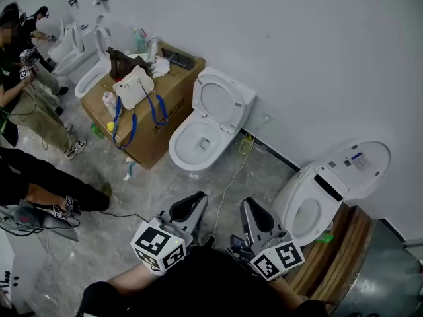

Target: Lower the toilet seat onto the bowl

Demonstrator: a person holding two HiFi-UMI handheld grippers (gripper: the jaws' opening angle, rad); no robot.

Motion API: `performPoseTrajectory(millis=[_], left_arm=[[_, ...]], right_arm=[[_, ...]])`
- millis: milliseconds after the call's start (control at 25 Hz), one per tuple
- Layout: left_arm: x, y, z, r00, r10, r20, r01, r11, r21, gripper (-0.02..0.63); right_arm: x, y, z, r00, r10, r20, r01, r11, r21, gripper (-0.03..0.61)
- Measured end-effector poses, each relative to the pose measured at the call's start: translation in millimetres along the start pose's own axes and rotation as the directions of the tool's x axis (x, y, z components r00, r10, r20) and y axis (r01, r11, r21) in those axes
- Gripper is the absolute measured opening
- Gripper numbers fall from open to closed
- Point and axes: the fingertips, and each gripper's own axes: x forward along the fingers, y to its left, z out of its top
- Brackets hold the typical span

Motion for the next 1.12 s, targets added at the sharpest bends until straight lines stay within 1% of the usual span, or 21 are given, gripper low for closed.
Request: performPoseTrajectory(millis=[160, 360, 600, 840, 1120], left_arm=[[16.0, 20.1, 8.2, 1.0, -0.007, 0.0, 0.007, 1.0, -0.012, 0.041], [39.6, 53.1, 27.7, 1.0, -0.02, 0.007, 0.02, 1.0, -0.019, 0.041], [67.9, 97.1, 53.9, 0.999, -0.052, 0.015, 0.052, 0.998, -0.025, 0.041], [91.4, 144.5, 75.8, 0.996, -0.087, 0.022, 0.088, 0.995, -0.047, 0.041], [114.0, 208.8, 96.8, 0.995, -0.095, 0.039, 0.097, 0.993, -0.071, 0.041]], right_arm=[[22.1, -11.0, 3.3, 1.0, -0.017, -0.004, 0.017, 1.0, 0.007, 0.049], [62.6, -25.6, 14.9, 0.999, -0.038, 0.0, 0.038, 0.999, 0.007, 0.049], [115.8, -47.7, 31.2, 0.996, -0.092, 0.013, 0.092, 0.996, 0.013, 0.049], [169.3, -66.3, 40.8, 0.988, -0.154, -0.01, 0.154, 0.988, -0.024, 0.049], [232.7, -99.2, 49.0, 0.973, -0.23, -0.03, 0.227, 0.969, -0.096, 0.049]])
